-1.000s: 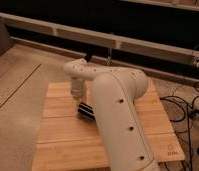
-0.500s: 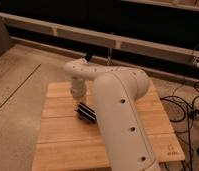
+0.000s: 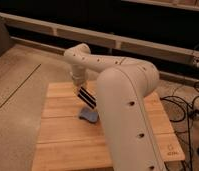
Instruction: Place the eraser in the ceramic cup
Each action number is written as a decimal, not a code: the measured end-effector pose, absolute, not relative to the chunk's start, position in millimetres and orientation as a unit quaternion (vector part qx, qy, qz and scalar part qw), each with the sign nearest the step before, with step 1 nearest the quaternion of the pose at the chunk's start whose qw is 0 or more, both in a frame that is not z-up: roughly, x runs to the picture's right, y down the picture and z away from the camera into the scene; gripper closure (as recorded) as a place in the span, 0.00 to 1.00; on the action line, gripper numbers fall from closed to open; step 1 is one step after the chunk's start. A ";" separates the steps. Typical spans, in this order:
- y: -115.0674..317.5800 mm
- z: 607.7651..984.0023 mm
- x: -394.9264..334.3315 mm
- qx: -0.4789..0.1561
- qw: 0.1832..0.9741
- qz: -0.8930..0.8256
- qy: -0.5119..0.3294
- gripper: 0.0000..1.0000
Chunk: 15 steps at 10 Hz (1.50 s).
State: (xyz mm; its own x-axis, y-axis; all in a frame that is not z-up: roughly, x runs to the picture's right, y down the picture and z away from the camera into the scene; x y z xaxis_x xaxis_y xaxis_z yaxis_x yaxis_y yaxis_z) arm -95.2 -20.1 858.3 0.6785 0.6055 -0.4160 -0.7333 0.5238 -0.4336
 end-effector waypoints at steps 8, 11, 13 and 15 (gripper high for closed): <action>-112.3 831.3 -56.8 -0.196 0.869 0.448 0.078 1.00; -133.6 833.6 -53.5 -0.169 0.878 0.443 0.062 1.00; -196.3 822.7 -36.7 -0.095 0.893 0.440 0.020 1.00; -243.0 809.5 -26.1 -0.039 0.896 0.440 -0.034 1.00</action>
